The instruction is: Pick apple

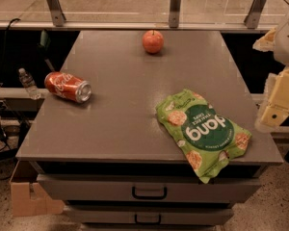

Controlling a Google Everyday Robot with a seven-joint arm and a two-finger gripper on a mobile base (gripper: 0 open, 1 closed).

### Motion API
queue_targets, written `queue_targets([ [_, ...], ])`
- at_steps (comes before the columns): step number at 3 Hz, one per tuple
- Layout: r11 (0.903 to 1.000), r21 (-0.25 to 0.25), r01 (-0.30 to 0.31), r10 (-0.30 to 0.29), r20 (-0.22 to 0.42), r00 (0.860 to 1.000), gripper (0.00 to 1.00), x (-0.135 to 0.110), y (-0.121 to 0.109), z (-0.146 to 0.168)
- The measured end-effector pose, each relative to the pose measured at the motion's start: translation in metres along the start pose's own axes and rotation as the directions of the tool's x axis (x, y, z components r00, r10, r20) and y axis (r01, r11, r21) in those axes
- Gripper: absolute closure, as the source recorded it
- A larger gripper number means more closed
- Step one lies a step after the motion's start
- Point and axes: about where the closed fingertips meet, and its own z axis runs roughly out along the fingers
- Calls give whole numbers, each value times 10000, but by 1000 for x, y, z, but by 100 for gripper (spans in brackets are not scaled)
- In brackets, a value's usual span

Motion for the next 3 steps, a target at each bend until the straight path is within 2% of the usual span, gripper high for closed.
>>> queue_targets([
  [1,10000,2,0,0,1,10000,0,0,0,0],
  [2,9999,109,24,-27,295,9996,0,-4,-4,0],
  [3,9995,293,138,-174,1277,9917,0,-31,-27,20],
])
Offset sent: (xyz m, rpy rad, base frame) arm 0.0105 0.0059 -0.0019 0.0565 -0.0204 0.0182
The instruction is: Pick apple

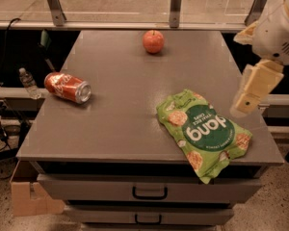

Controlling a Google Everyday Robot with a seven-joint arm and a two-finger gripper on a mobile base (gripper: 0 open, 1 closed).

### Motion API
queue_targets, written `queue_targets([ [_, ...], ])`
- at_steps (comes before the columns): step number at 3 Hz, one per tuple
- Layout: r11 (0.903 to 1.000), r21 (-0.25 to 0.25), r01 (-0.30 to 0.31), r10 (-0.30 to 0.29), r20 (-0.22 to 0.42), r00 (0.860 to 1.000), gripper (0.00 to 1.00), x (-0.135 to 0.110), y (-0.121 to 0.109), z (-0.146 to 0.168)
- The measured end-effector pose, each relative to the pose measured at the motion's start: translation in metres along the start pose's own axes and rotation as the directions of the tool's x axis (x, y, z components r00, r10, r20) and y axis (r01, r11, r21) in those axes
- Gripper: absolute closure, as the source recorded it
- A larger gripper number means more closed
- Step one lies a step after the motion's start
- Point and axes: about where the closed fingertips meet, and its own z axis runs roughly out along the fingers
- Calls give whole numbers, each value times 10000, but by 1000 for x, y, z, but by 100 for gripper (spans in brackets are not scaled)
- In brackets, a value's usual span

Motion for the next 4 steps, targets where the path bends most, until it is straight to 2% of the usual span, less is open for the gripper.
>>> queue_targets([
  [1,9984,560,-58,-21,1398,9902,0,-41,-47,32],
  [2,9914,1236,-420,87,2584,9660,0,-88,-95,53],
  [3,9914,1236,-419,86,2584,9660,0,-88,-94,53],
  [4,9902,1218,-689,307,2913,9561,0,-91,-97,62],
])
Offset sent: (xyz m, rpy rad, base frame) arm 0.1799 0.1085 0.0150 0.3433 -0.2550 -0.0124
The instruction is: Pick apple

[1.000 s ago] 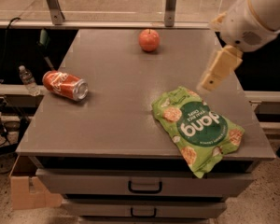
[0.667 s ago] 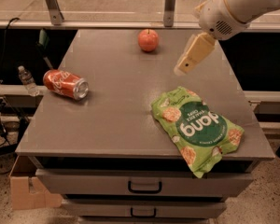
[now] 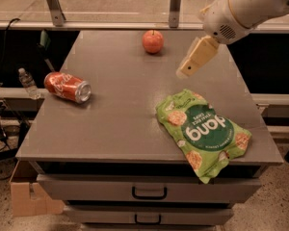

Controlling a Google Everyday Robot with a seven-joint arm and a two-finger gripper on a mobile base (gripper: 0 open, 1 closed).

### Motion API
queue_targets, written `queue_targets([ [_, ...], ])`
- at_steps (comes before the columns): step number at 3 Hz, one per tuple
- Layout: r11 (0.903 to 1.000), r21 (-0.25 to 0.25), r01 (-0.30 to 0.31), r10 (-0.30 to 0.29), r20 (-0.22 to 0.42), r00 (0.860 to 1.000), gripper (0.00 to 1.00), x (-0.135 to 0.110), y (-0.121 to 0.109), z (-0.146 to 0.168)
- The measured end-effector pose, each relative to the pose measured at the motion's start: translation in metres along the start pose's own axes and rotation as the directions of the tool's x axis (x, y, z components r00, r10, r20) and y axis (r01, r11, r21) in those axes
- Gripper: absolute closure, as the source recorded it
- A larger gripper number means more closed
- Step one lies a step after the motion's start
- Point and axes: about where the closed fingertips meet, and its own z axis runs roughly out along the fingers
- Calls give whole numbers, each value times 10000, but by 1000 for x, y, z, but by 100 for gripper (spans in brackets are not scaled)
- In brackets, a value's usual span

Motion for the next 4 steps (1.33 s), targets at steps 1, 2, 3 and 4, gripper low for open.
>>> queue_targets([
  [1,9963,288,-811,794,560,9953,0,4,-19,29],
  [2,9883,483,-1449,1378,1273,9822,0,0,-47,67],
  [3,9770,411,-2092,1959,2137,9571,0,-8,-81,113],
  [4,9629,145,-2696,2567,2596,9310,0,-8,-107,157],
])
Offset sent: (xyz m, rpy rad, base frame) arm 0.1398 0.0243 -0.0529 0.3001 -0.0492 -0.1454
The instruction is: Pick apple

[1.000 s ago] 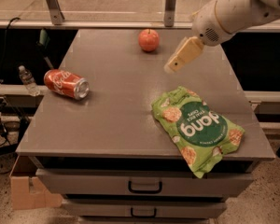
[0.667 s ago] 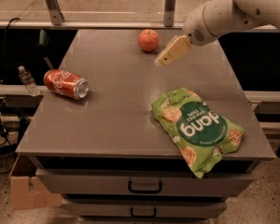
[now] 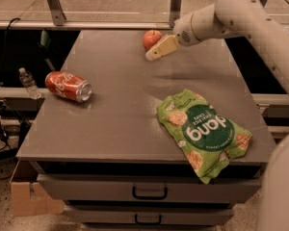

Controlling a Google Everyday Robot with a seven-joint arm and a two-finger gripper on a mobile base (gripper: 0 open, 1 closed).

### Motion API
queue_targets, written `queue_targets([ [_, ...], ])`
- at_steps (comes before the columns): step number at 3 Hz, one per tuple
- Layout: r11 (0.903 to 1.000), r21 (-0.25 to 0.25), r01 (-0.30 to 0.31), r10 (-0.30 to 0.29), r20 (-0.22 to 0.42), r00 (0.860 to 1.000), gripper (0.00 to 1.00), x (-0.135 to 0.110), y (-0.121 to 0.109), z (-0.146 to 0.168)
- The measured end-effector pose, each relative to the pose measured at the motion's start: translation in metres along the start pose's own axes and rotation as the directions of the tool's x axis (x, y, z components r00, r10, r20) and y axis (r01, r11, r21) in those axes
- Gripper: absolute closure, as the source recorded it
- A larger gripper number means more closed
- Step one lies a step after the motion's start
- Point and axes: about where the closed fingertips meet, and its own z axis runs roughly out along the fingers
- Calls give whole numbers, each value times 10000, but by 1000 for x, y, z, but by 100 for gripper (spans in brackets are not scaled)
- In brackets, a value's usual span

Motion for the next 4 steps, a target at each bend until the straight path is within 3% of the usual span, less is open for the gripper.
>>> queue_targets([
  [1,9972,-329,-671,681,317,9972,0,6,-12,39],
  [2,9903,-589,-1260,1288,480,9905,11,10,-20,66],
  [4,9800,-845,-1802,1884,1009,9769,56,6,-26,77],
])
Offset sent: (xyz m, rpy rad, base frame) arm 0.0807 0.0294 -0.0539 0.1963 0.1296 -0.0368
